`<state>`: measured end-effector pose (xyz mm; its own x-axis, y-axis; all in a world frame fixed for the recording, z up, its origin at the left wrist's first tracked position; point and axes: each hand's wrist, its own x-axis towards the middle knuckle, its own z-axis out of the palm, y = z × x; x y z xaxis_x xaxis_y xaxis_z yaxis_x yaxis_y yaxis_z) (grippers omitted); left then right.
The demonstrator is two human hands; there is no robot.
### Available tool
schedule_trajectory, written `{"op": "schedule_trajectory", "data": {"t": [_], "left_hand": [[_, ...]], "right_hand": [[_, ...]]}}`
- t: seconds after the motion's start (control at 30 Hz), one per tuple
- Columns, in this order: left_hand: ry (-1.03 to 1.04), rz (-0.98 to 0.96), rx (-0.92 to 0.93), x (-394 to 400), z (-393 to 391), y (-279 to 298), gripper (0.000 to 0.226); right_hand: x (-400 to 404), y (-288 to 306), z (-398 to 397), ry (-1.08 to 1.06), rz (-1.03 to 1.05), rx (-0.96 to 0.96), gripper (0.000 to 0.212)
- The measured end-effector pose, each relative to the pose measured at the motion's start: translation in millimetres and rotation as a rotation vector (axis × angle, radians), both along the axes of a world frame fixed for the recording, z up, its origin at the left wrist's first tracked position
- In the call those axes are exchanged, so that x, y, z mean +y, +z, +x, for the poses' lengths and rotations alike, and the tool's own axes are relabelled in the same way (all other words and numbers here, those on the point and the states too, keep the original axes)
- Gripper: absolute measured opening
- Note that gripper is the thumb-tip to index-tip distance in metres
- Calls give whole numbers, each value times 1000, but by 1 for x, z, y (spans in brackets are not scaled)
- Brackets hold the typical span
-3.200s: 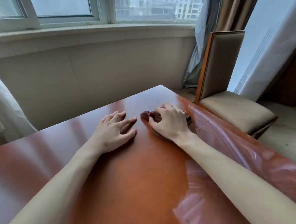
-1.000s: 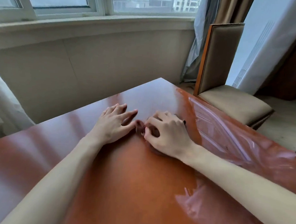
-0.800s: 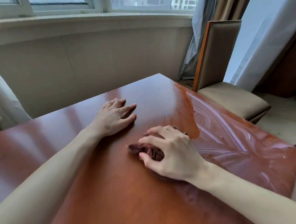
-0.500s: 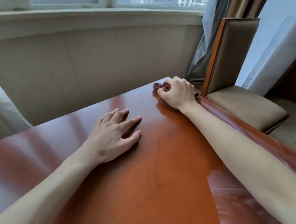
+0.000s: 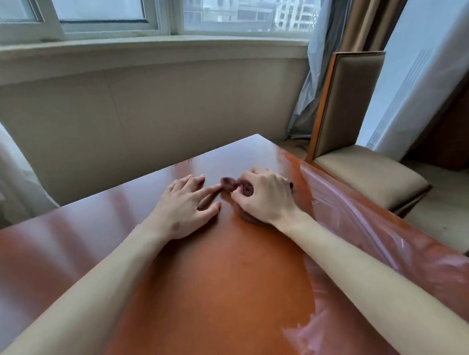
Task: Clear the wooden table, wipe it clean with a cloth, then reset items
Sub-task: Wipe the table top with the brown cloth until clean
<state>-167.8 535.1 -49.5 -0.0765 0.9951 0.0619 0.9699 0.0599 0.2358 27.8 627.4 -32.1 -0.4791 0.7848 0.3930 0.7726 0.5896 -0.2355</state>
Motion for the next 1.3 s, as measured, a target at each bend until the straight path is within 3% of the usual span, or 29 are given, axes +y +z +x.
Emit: {"op": "schedule_trajectory", "data": {"t": [0.17, 0.27, 0.43, 0.63, 0.8, 1.0, 1.13, 1.3], "left_hand": [[-12, -60, 122, -5, -7, 18, 62], [125, -40, 157, -30, -23, 14, 65], [365, 31, 58, -71, -54, -9, 76], [396, 41, 35, -67, -55, -19, 71], [397, 30, 10, -68, -54, -17, 71], [401, 10, -1, -71, -50, -10, 61], [357, -46, -59, -74, -61, 4, 75], [365, -22, 99, -106, -77, 2, 66]], "right_hand": [[-136, -8, 32, 256, 66, 23, 24], [-159, -10, 17, 396, 68, 30, 24], [-79, -8, -59, 339, 45, 46, 27], [71, -6, -166, 117, 1, 24, 29], [110, 1, -194, 6, -47, 5, 33], [1, -2, -127, 97, -25, 12, 31], [-119, -10, -64, 221, 35, 59, 27], [-198, -16, -47, 506, 72, 94, 22]]}}
